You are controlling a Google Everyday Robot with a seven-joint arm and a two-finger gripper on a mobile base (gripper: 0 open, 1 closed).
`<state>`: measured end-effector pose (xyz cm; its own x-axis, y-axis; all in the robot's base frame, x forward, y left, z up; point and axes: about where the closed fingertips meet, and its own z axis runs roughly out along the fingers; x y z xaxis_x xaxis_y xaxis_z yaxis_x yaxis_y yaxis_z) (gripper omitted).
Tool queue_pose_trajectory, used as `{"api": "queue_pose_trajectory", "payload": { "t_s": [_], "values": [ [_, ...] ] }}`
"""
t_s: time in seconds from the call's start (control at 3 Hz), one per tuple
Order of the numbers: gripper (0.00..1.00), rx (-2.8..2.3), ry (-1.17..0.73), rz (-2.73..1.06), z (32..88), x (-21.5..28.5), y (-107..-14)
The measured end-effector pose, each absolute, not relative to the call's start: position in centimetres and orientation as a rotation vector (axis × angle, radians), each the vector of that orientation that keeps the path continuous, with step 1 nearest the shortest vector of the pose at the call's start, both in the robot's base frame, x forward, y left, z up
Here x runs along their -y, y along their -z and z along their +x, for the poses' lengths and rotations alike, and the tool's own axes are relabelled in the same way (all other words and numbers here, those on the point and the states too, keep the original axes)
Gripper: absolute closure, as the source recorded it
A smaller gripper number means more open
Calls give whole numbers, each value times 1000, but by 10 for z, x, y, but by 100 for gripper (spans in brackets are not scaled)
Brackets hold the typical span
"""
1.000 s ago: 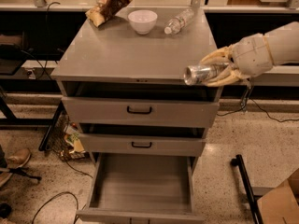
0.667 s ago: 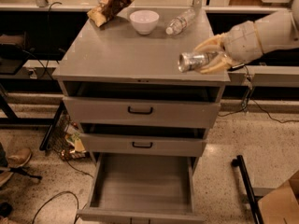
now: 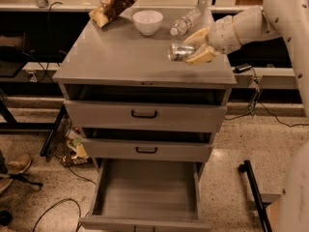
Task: Pick redbull can from bottom drawer and place on counter
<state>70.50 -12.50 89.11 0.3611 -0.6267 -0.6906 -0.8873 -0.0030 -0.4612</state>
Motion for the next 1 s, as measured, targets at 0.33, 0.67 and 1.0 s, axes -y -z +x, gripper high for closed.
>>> {"api": "queue_pose_trajectory", "payload": {
  "t_s": [0.33,0.67,1.0],
  "values": [
    [81,-1415,-394,-1681,735,116,-872],
    [57,-1456,-421,-1660,754,110,-857],
    [34,-1473,-440,-1648,764,107,-850]
  ]
}}
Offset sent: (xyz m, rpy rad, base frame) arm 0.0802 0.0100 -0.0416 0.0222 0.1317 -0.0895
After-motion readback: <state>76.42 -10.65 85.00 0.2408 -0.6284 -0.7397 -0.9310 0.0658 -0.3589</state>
